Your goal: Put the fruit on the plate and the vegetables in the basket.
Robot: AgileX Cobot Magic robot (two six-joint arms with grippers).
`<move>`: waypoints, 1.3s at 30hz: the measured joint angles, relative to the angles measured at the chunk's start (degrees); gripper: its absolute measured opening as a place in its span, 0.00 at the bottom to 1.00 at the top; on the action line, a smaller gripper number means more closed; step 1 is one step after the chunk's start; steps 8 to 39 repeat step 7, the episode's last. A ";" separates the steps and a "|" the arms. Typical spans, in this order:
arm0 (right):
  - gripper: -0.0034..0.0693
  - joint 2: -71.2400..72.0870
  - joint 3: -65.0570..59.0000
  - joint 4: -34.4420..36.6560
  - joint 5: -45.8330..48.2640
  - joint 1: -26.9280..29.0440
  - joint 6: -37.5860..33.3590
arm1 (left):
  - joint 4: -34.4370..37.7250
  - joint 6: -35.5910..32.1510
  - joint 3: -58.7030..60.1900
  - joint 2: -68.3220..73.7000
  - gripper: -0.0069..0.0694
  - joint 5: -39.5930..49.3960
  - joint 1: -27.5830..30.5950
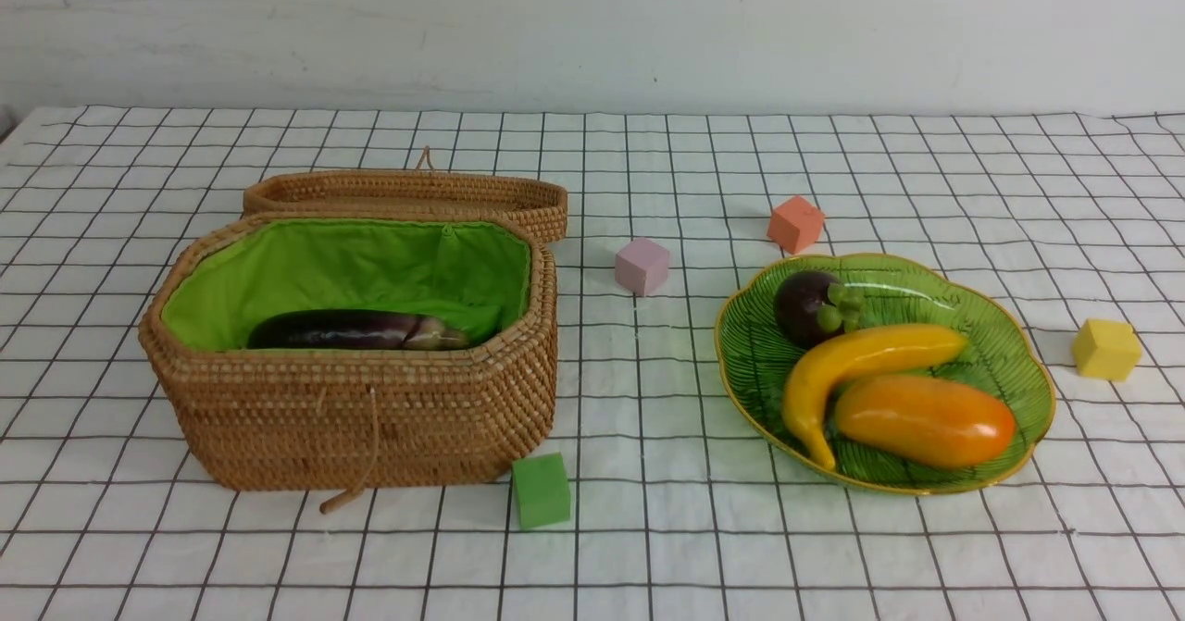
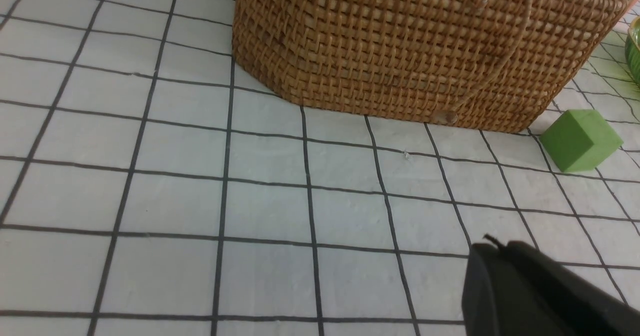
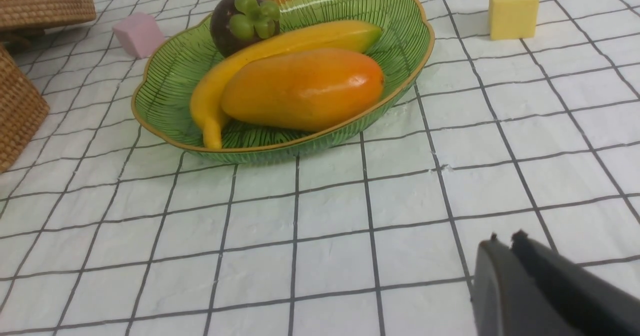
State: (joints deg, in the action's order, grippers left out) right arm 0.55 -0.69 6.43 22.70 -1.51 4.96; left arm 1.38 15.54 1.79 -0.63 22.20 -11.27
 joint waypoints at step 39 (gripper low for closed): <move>0.11 0.00 0.00 0.00 0.00 0.00 0.00 | 0.00 0.00 0.00 0.00 0.10 0.00 0.10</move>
